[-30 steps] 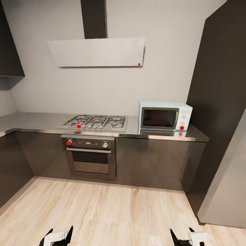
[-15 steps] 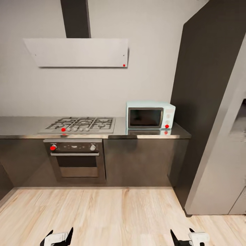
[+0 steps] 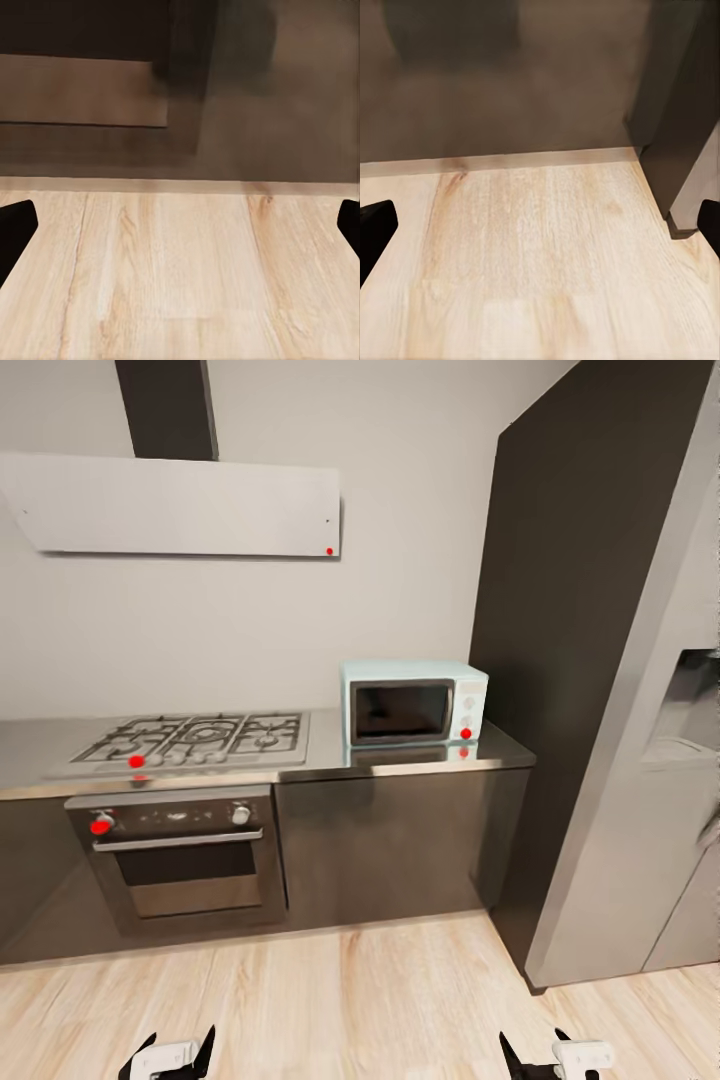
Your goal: Put the three can of soda from the living room inside the tash can in the kitchen.
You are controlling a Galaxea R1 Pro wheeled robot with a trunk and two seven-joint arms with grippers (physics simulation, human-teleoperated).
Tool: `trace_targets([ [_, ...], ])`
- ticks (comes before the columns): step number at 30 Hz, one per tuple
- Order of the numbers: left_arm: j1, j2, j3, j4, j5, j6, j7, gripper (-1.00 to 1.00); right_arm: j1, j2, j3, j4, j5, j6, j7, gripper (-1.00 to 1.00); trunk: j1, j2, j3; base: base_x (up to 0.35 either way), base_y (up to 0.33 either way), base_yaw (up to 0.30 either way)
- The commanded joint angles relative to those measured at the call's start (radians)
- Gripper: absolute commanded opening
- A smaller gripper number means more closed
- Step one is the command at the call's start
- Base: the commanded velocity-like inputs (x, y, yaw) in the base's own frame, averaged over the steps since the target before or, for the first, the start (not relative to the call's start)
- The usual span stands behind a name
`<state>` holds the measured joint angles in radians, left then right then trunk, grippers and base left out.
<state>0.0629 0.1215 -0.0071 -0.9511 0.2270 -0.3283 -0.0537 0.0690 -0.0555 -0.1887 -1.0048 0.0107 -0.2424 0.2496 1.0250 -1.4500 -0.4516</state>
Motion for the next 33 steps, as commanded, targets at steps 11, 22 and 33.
trace_targets([
  [11,0.000,0.001,0.000,0.000,0.000,0.000,0.000,1.00,0.000,0.001,0.000,0.007,0.000,0.000,-0.001,1.00,0.000,0.000,0.002,0.227,0.181,-0.140],
  [22,0.000,0.001,0.001,0.000,0.000,-0.001,0.000,1.00,-0.002,0.002,0.000,0.022,-0.003,0.000,-0.001,1.00,0.000,0.000,0.000,0.035,0.028,-0.151],
  [33,0.000,0.002,-0.003,0.000,0.000,-0.002,0.000,1.00,-0.004,0.001,0.000,0.027,-0.004,0.000,-0.001,1.00,0.000,0.000,-0.004,-0.028,0.014,-0.225],
])
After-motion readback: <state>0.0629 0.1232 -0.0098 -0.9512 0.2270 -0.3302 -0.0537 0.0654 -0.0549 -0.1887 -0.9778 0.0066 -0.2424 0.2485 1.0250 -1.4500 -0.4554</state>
